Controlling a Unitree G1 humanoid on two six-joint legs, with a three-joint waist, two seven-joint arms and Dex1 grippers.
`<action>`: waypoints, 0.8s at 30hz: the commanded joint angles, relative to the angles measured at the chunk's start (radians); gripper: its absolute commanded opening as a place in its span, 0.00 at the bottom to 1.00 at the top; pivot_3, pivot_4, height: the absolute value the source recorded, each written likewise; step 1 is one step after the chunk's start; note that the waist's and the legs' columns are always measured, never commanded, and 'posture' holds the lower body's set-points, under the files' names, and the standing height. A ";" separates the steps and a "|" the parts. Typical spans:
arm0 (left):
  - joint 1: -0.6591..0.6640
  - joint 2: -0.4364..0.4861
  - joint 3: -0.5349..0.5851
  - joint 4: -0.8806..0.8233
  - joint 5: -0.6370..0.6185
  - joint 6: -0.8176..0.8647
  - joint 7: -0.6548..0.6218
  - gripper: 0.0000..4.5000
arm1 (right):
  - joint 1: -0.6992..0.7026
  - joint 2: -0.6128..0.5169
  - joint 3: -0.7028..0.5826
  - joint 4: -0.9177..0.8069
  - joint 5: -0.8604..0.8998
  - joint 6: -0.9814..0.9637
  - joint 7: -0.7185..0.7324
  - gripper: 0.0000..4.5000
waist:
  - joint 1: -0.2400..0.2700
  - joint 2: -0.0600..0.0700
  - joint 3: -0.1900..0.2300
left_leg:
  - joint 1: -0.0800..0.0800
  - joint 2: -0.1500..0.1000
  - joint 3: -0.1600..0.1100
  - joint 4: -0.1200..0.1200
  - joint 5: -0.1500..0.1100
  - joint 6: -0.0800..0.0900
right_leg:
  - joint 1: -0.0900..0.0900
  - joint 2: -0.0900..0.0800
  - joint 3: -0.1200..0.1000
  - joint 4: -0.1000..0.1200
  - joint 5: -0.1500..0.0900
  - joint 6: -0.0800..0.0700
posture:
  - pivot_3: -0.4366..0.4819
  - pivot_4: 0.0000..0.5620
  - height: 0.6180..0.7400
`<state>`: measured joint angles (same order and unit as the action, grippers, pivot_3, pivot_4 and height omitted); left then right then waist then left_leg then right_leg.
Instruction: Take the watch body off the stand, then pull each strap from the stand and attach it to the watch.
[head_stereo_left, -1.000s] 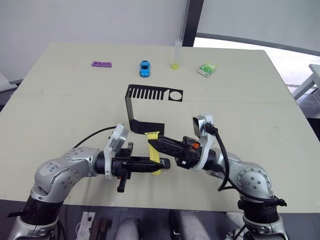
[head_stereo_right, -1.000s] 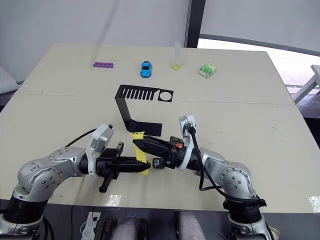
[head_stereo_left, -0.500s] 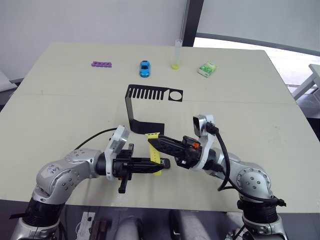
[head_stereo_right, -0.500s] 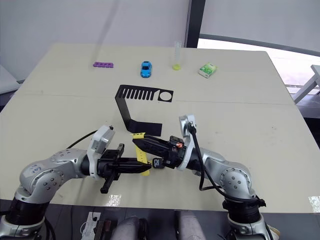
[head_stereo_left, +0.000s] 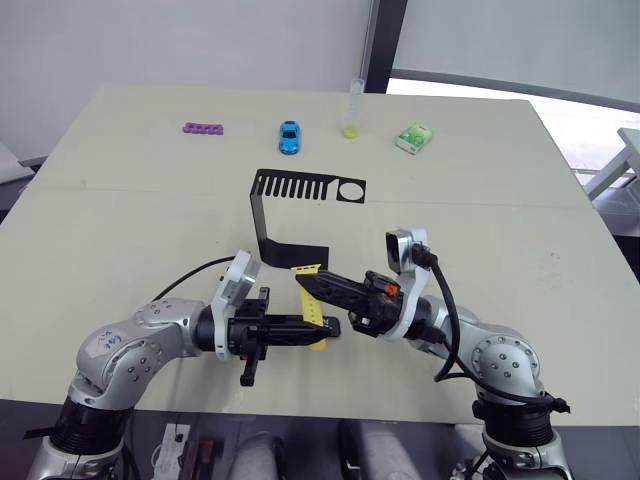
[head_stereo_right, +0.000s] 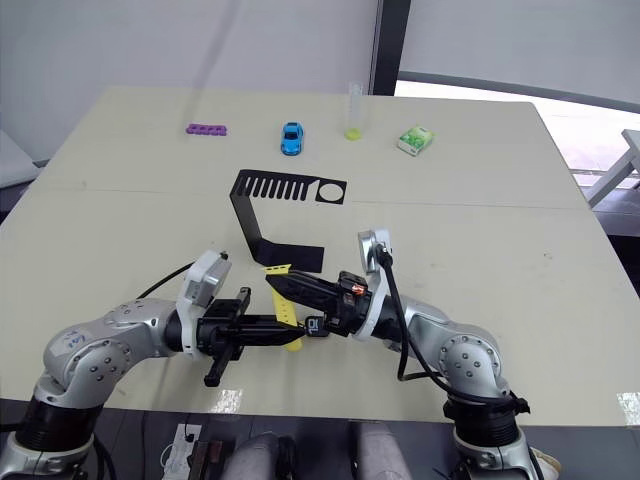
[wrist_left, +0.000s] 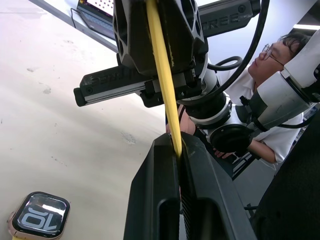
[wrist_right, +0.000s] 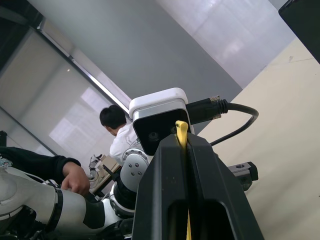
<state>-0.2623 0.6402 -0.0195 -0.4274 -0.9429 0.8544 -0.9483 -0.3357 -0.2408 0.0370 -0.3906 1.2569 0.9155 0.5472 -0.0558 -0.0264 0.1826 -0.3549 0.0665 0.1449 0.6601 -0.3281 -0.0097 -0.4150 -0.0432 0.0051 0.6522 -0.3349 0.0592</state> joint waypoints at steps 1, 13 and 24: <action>0.008 -0.005 0.017 -0.042 -0.014 -0.016 0.001 0.00 | 0.006 0.000 -0.005 -0.017 0.019 -0.004 0.010 0.01 | 0.000 0.000 0.000 | 0.000 0.000 0.000 0.000 0.000 0.000 | 0.000 0.000 0.000 0.000 0.000 0.000 | 0.48 0.27 1.00; 0.022 -0.001 0.017 -0.048 -0.007 -0.033 -0.002 0.00 | 0.005 -0.002 -0.004 -0.014 0.018 -0.003 0.019 0.01 | 0.000 0.000 0.000 | 0.000 0.000 0.000 0.000 0.000 0.000 | 0.000 0.000 0.000 0.000 0.000 0.000 | 0.48 0.27 1.00; 0.022 0.008 0.022 -0.044 -0.006 -0.040 -0.007 0.00 | -0.009 -0.006 -0.010 0.001 -0.009 -0.018 0.029 0.31 | 0.000 0.000 0.000 | 0.000 0.000 0.000 0.000 0.000 0.000 | 0.000 0.000 0.000 0.000 0.000 0.000 | 0.48 0.27 1.00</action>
<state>-0.2451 0.6415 -0.0166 -0.4381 -0.9426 0.8282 -0.9485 -0.3359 -0.2448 0.0371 -0.3765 1.2449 0.9149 0.5493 -0.0559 -0.0264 0.1826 -0.3551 0.0665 0.1448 0.6598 -0.3281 -0.0097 -0.4150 -0.0433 0.0051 0.6518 -0.3349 0.0592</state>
